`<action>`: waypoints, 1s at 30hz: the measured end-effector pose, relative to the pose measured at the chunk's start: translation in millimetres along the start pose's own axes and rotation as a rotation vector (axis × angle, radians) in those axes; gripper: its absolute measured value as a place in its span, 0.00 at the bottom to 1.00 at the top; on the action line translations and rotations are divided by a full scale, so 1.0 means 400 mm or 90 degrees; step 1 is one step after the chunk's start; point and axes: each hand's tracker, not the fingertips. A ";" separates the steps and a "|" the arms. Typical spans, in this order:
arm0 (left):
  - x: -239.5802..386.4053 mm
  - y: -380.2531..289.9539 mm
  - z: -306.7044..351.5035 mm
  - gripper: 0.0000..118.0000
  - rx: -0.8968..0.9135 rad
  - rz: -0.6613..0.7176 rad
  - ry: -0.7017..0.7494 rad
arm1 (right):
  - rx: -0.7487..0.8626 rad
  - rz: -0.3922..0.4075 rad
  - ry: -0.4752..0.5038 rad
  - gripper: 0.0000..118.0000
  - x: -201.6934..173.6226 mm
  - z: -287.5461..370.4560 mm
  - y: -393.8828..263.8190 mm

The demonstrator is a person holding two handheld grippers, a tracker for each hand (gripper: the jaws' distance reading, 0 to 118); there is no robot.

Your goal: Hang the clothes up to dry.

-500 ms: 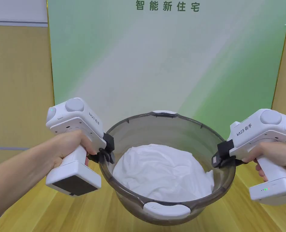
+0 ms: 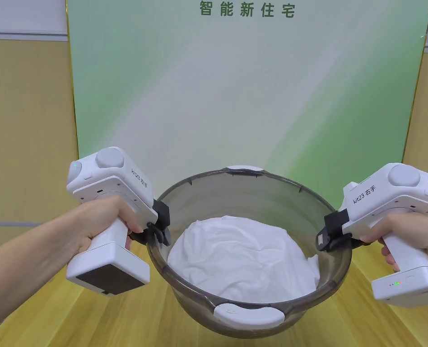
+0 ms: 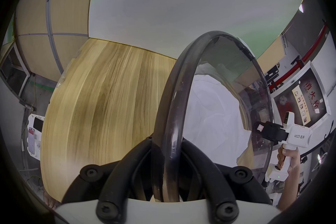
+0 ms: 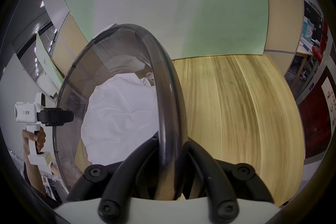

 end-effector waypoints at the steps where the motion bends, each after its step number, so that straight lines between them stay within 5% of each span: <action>1: 0.002 -0.002 0.000 0.09 -0.002 -0.002 -0.002 | -0.001 0.001 -0.001 0.07 0.000 0.001 0.000; 30: 0.016 -0.023 0.002 0.09 -0.001 0.004 0.001 | -0.009 -0.003 0.001 0.07 0.008 0.009 -0.026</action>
